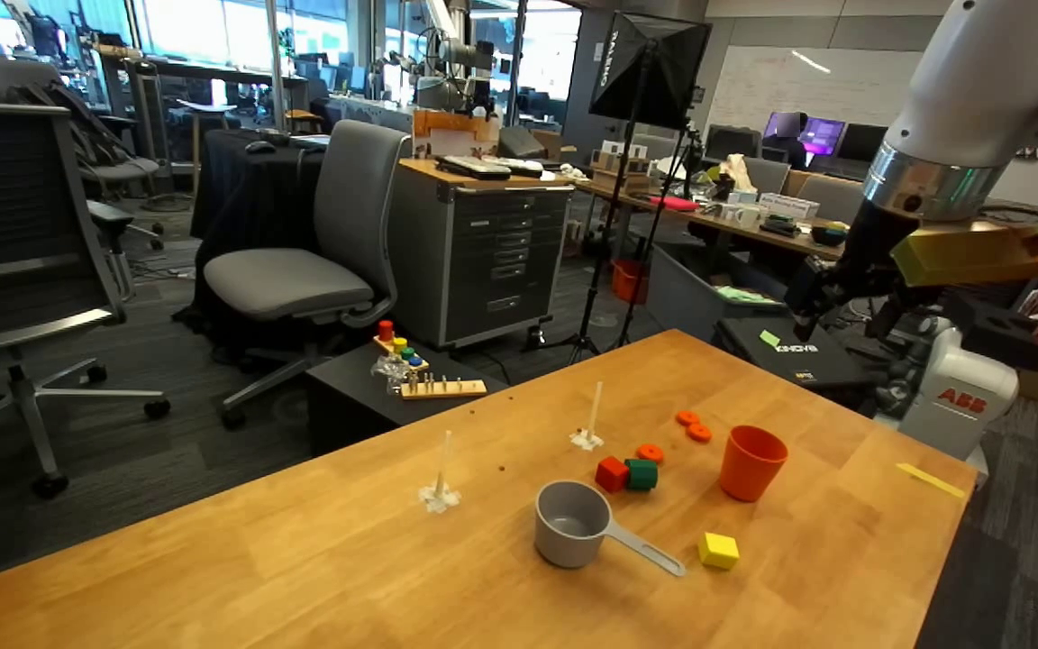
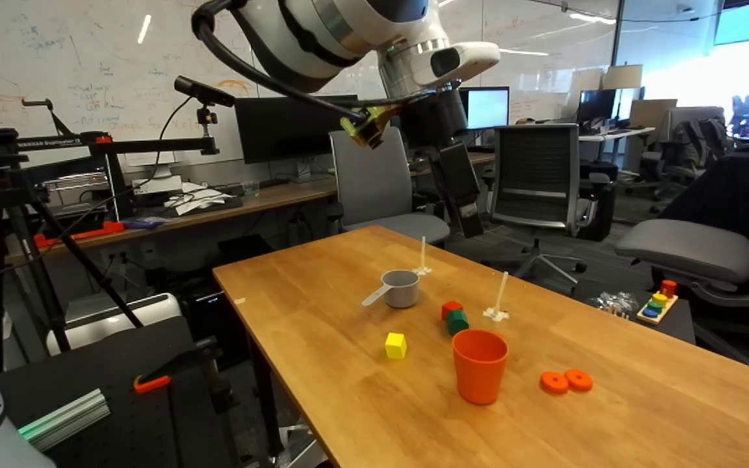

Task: Put the cubes inside the grey cup

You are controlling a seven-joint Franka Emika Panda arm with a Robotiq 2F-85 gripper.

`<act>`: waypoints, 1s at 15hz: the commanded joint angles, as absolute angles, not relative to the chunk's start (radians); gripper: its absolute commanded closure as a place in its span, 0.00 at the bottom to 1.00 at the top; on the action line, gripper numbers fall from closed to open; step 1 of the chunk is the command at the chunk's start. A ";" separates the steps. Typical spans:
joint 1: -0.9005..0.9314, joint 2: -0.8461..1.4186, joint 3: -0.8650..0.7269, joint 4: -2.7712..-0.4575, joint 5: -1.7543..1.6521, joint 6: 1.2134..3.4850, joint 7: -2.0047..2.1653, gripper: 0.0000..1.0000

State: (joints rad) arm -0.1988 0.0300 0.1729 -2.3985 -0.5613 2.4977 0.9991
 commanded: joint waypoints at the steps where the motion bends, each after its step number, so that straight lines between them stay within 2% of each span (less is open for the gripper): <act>1: -0.098 0.165 0.089 -2.337 -0.524 2.536 1.013 0.00; 6: 0.035 0.427 0.028 -2.181 -0.459 2.541 0.998 0.00; 15: 0.185 0.812 -0.058 -1.730 -0.262 2.454 0.937 0.00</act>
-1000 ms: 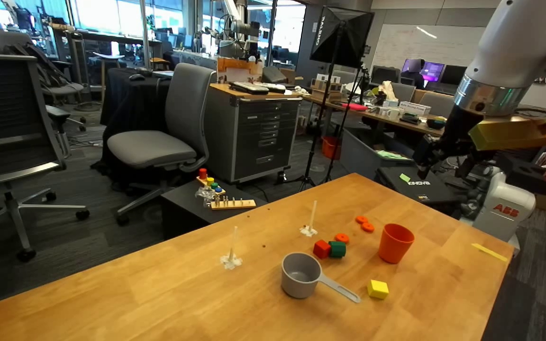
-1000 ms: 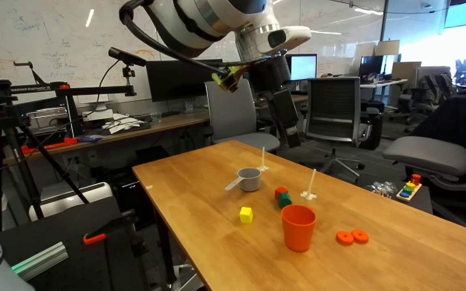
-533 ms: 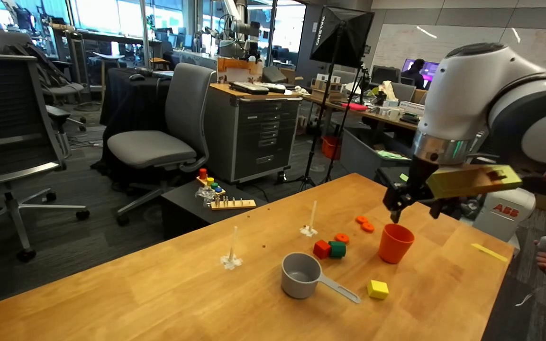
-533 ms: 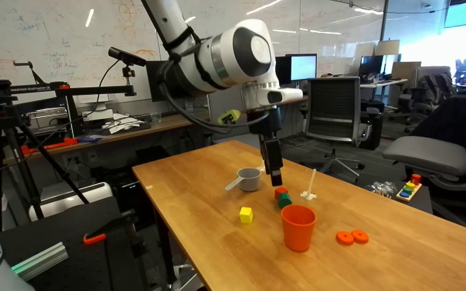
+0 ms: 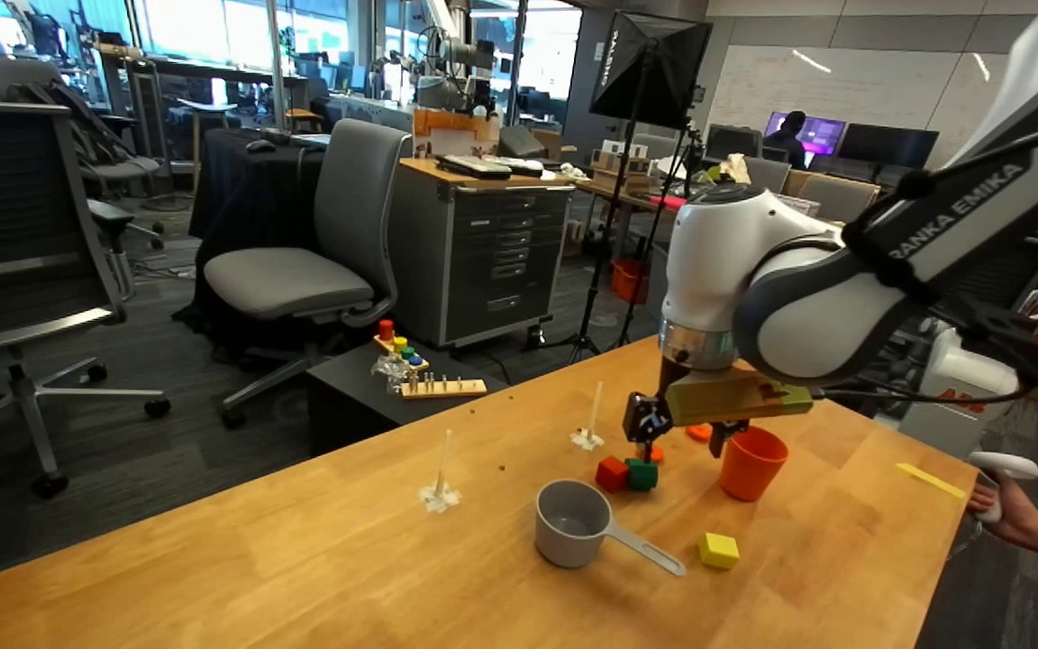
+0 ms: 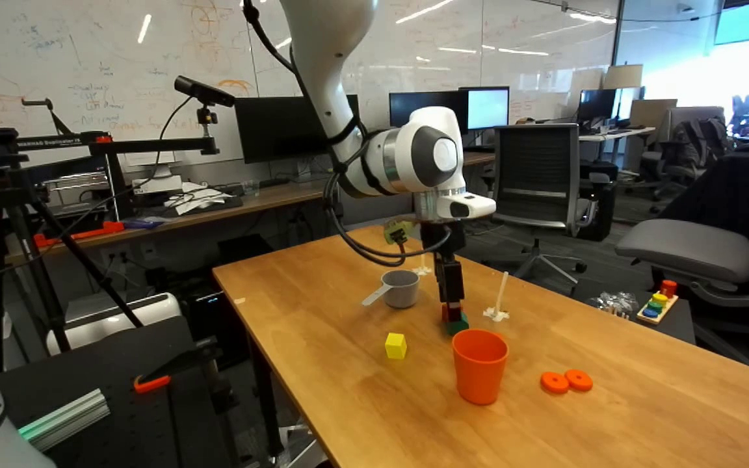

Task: Put the cubes inside the grey cup

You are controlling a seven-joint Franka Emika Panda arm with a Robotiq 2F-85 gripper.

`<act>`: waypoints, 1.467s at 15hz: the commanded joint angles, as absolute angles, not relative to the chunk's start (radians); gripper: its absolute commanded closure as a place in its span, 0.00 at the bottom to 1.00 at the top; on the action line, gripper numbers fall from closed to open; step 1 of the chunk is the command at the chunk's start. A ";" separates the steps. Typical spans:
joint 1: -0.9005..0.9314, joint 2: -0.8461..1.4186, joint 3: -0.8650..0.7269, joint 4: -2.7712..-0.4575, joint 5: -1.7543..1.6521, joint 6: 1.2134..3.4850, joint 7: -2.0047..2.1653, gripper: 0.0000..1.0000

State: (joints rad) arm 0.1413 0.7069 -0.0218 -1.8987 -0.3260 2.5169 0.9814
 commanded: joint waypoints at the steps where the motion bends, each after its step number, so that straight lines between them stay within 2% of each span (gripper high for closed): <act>1: 0.190 0.843 -0.061 -1.688 -0.247 2.444 0.930 0.00; 6: 0.200 0.933 -0.053 -1.568 -0.173 2.425 0.910 0.00; 22: 0.210 0.939 -0.008 -1.587 -0.006 2.433 0.838 0.00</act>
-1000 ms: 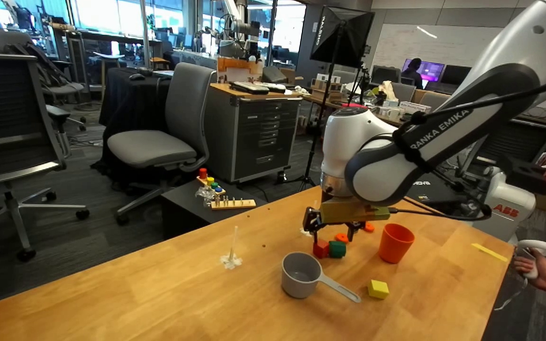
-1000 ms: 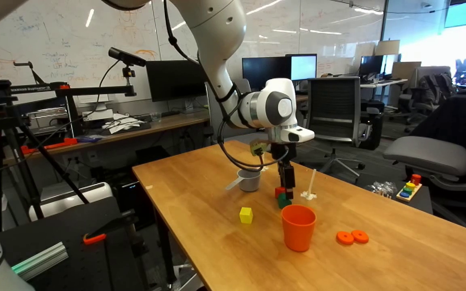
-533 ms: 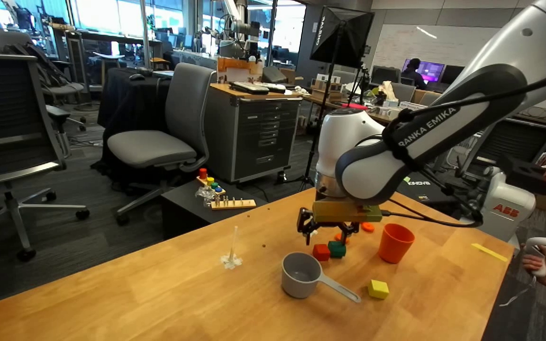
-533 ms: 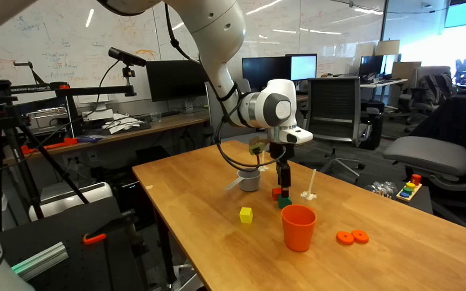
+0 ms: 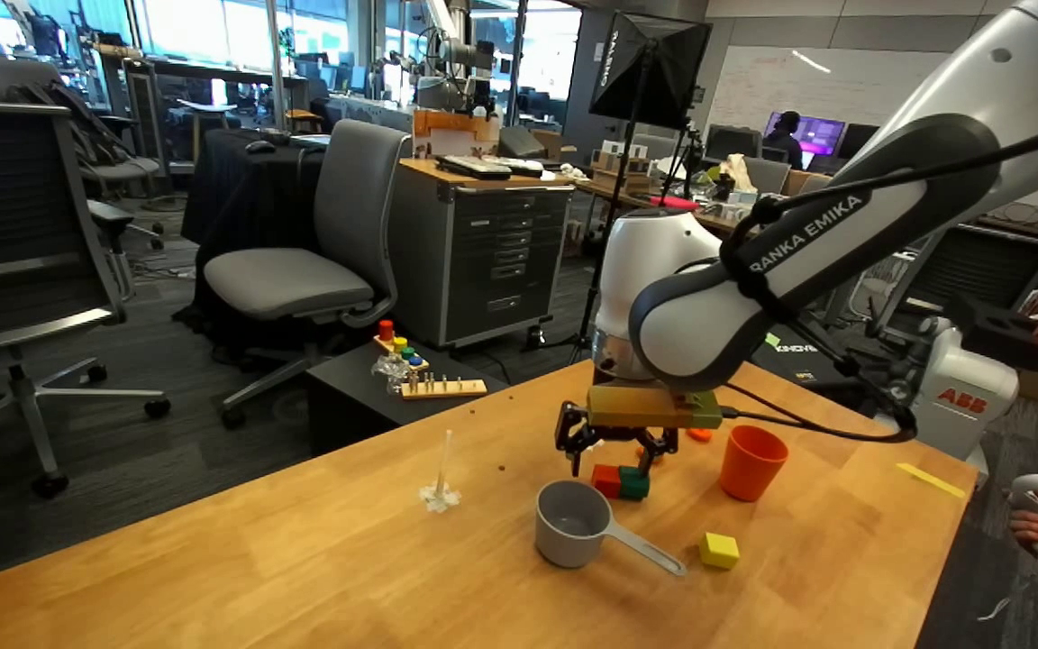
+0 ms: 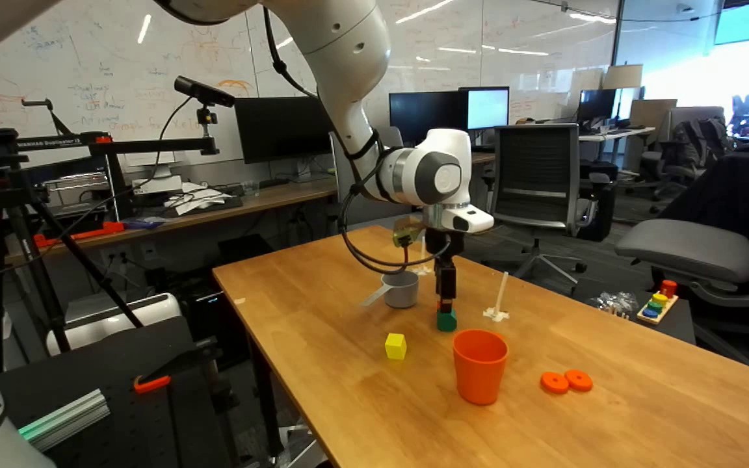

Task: Put the cubes inside the grey cup

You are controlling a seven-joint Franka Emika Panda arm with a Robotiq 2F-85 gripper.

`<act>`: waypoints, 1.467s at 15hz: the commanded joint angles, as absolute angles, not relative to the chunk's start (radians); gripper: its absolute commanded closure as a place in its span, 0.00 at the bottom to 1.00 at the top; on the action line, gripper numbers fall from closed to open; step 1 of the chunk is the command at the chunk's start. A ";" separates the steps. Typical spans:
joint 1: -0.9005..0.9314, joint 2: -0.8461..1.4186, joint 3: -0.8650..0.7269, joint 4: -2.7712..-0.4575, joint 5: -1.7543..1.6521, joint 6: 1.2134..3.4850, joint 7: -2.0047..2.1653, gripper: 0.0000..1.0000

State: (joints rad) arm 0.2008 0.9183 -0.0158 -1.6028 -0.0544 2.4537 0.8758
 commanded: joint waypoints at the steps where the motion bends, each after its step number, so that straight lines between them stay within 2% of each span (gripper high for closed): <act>1: 0.208 0.940 -0.005 -1.589 0.001 2.430 0.833 0.00; 15: 0.236 0.764 -0.043 -1.734 -0.005 2.317 0.866 0.00; 22: 0.245 0.690 -0.102 -1.854 -0.046 2.338 0.910 0.00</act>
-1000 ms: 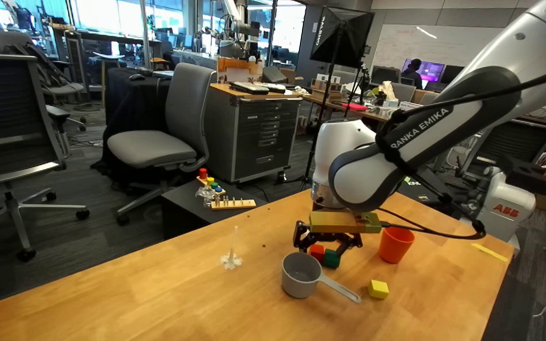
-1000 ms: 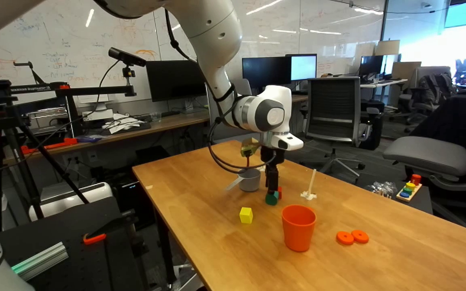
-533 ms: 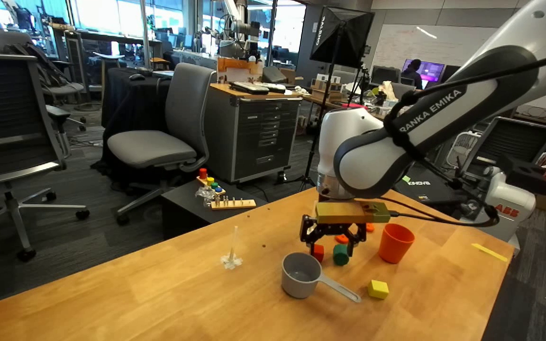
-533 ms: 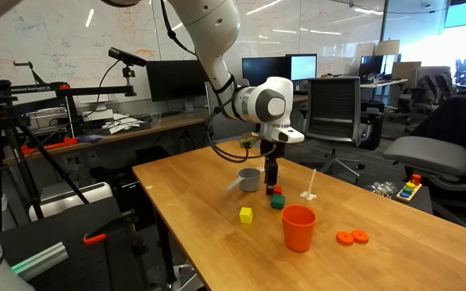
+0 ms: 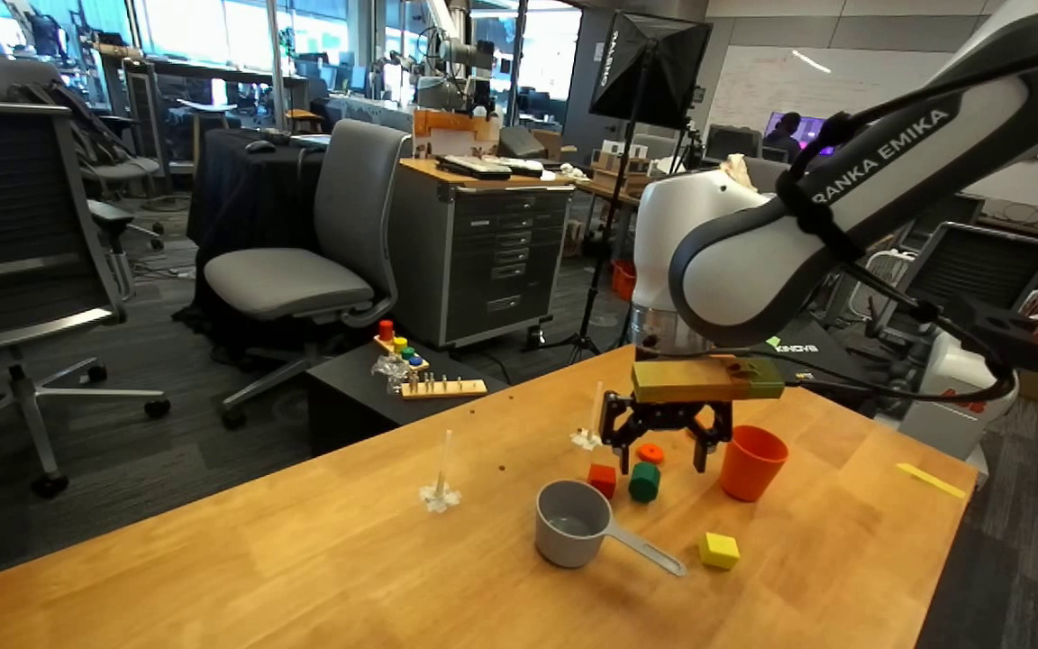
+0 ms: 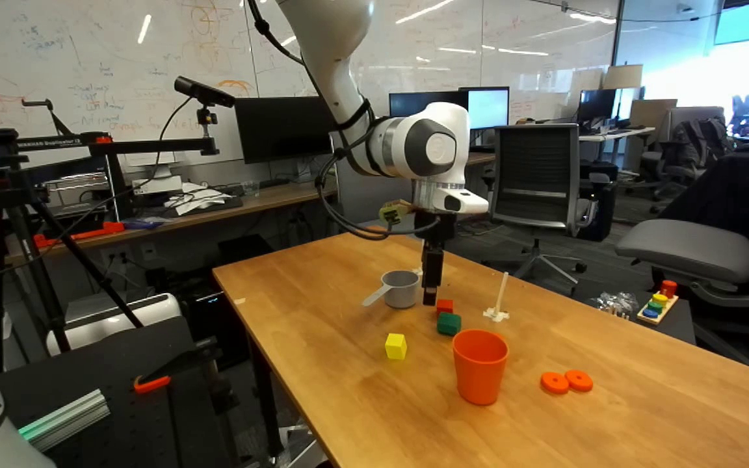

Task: Put the cubes inside the grey cup

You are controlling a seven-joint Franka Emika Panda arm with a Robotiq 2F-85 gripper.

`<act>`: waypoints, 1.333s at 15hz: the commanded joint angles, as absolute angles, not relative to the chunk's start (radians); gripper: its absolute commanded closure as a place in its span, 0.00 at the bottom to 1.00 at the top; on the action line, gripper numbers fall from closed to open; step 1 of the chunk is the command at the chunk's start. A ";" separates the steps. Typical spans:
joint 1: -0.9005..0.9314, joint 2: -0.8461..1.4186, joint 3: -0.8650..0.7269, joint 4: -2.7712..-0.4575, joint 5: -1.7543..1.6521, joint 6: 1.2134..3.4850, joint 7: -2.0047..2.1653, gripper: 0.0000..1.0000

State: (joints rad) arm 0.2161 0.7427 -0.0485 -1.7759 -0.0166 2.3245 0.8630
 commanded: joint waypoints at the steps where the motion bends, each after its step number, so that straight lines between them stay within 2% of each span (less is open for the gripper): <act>1: 0.250 0.691 -0.123 -1.864 -0.063 2.342 0.930 0.00; 6: 0.280 0.745 -0.198 -1.859 -0.150 2.398 1.053 0.00; 20: 0.367 0.865 -0.190 -1.712 -0.162 2.437 1.257 0.00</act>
State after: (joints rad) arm 0.3504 0.8416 -0.1749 -1.7597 -0.1392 2.4441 1.2166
